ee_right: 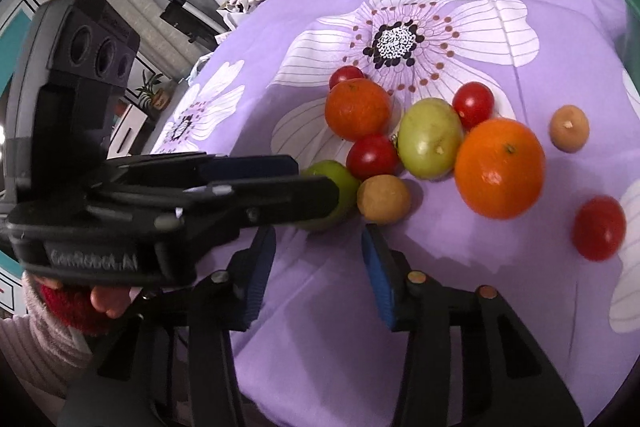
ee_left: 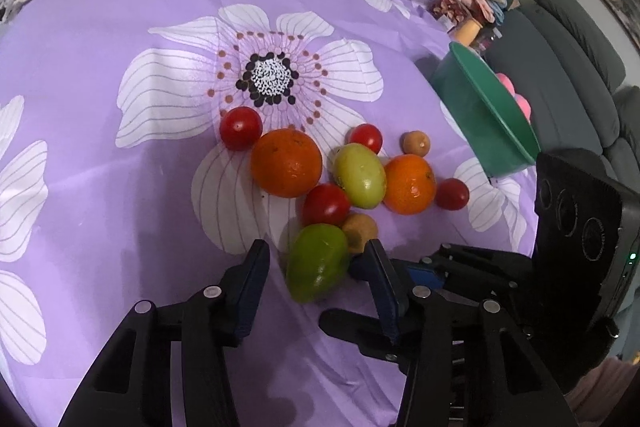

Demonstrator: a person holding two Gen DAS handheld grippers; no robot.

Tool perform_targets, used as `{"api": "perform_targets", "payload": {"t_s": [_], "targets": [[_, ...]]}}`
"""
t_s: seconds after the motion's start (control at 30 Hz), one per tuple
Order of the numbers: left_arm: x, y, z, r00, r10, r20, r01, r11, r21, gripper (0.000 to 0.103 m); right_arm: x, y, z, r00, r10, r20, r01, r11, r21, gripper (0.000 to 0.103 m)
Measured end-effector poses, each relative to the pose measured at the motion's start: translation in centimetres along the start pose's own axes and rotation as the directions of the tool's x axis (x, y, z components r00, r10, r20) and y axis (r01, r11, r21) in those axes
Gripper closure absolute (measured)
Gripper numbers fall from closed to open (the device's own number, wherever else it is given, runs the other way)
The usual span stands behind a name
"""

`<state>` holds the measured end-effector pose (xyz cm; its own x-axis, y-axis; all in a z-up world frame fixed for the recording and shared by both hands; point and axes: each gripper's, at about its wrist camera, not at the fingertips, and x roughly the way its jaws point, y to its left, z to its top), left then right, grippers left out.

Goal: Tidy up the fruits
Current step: 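Close the left tool on the green lime, then carry the green lime with the left tool over the green bowl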

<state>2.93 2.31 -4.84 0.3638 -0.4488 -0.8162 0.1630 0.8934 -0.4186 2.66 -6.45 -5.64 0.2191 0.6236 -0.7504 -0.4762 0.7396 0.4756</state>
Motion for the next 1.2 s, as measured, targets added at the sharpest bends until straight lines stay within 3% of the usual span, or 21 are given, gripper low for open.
{"api": "perform_targets", "payload": {"t_s": [0.1,0.17,0.57,0.87,1.2], "targets": [[0.2,0.4,0.1,1.0,-0.018,-0.014,0.017,1.0,-0.014,0.054,0.4,0.2,0.4,1.0,-0.016,-0.001,0.016,1.0,-0.015,0.064],[0.3,0.5,0.1,1.0,-0.021,-0.02,0.021,1.0,-0.014,0.066,0.6,0.2,0.6,1.0,-0.016,-0.003,0.016,1.0,-0.02,0.068],[-0.4,-0.4,0.0,1.0,0.005,0.0,-0.005,1.0,0.001,0.069,-0.3,0.8,0.6,0.998,-0.037,0.049,0.041,0.996,-0.079,0.073],[-2.6,-4.4,1.4,0.998,0.008,0.067,-0.014,0.995,0.095,0.069,-5.0,0.8,0.6,0.984,-0.057,0.169,0.074,0.993,-0.093,0.073],[-2.4,-10.4,4.5,0.995,-0.019,0.097,-0.004,0.973,0.229,0.069,-10.4,-1.4,0.8,0.947,-0.116,0.3,0.134,0.99,-0.042,0.073]]}}
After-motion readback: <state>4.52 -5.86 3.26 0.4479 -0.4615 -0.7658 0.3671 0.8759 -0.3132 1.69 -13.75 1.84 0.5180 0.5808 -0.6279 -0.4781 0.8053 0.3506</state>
